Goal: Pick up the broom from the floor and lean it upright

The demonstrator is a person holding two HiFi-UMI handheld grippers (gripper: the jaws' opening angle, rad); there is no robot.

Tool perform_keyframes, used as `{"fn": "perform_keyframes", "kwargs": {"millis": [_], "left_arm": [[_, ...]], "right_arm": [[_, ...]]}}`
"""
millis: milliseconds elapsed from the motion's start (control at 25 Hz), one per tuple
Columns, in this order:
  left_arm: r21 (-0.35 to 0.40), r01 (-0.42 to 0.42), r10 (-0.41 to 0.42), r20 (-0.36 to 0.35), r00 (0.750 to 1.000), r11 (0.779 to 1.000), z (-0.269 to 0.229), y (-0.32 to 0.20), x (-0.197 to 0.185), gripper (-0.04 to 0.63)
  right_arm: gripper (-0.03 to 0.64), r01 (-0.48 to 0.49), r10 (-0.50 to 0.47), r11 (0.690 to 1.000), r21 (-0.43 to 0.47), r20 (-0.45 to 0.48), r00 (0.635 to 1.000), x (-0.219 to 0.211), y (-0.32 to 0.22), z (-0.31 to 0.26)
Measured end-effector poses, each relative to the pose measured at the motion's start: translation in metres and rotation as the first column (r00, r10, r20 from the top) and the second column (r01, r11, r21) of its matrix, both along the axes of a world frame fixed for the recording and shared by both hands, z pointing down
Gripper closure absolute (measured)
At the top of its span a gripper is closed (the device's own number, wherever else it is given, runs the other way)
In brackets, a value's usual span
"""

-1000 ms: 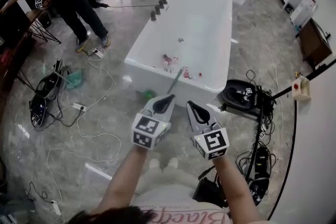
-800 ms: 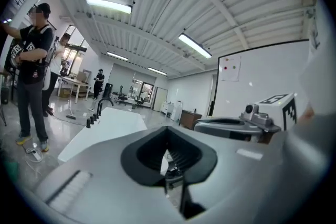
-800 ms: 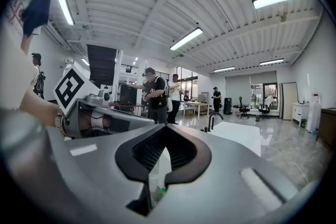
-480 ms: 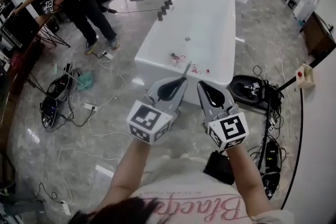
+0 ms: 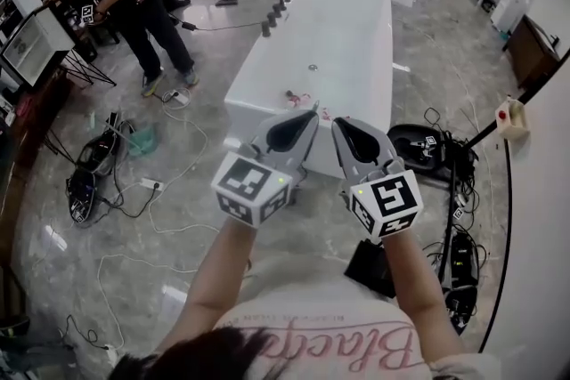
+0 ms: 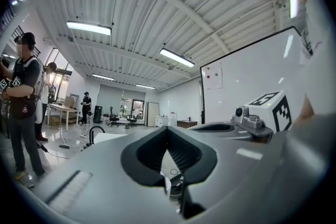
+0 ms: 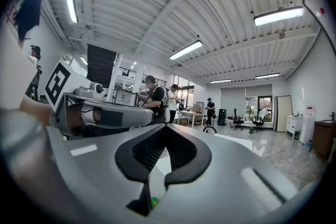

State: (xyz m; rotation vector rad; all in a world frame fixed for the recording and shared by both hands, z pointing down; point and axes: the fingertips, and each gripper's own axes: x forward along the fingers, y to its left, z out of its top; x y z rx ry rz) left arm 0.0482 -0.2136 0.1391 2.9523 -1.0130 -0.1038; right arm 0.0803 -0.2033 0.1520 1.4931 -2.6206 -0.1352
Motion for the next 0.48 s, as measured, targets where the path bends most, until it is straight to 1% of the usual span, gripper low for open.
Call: {"fn": "perform_keyframes", "kwargs": {"millis": [160,480], "left_arm": [[0.017,0.007,-0.007,-0.004,1.000,1.000,-0.0067,0.0015,-0.0004,0.595],[0.020,0.001,-0.001,-0.003,1.000,1.000,-0.0059,0.0050,-0.0042,0.595]], "right_arm": [[0.617,-0.001,0.001,1.000,0.003,-0.008,1.000,-0.0013,0.0022,-0.0043],[0.617,-0.002,0.002,1.000,0.008,-0.012,1.000,-0.0044,0.0067,-0.0051]]}}
